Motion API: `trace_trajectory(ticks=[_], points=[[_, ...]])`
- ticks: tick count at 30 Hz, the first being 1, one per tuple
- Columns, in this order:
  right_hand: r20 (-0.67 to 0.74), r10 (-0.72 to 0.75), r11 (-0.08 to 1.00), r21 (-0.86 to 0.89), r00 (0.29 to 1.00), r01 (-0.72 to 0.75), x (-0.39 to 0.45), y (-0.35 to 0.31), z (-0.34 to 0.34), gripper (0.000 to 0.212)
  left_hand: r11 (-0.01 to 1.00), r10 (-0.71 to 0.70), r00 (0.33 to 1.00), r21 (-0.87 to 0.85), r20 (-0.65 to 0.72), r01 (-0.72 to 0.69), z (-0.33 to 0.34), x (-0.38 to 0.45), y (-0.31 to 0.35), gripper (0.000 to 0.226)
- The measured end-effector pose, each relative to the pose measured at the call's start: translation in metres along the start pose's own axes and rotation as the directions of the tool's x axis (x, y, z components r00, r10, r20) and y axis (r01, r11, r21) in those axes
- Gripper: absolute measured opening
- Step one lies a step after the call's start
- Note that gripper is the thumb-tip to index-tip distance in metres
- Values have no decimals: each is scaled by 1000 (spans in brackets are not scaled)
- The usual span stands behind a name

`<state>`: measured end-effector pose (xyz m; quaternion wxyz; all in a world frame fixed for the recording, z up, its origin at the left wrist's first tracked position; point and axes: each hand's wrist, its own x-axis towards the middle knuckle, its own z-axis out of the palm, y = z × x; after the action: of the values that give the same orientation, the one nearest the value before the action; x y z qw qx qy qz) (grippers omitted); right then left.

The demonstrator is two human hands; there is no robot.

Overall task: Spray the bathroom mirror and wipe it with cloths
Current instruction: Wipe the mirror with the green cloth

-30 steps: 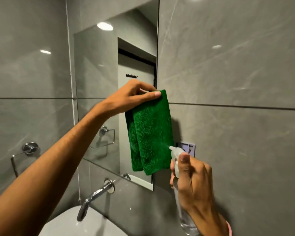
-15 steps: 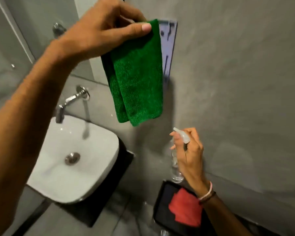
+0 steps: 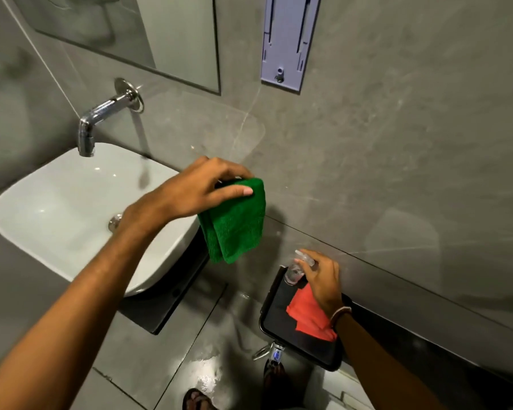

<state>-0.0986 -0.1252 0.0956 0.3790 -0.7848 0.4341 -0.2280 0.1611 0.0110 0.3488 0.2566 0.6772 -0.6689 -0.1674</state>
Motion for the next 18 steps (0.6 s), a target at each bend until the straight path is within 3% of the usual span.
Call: trace_trajectory(ticks=[8, 11, 13, 15, 18], points=[[89, 143, 976, -176, 986, -126, 8, 2, 3, 19, 993, -30, 989, 113, 143, 14, -1, 4, -5, 29], [138, 93, 977, -204, 986, -64, 14, -26, -5, 39, 993, -9, 987, 117, 163, -11, -14, 6, 4, 30], [124, -34, 997, -70, 992, 43, 24, -73, -21, 58, 990, 29, 988, 132, 149, -48, -30, 6, 15, 30], [188, -179, 971, 190, 966, 143, 35, -138, -43, 63, 986, 88, 991, 134, 103, -102, -52, 10, 32, 31], [275, -433, 843, 460, 859, 278, 42, -245, -80, 24, 978, 184, 983, 96, 16, -185, -99, 12, 63, 31]])
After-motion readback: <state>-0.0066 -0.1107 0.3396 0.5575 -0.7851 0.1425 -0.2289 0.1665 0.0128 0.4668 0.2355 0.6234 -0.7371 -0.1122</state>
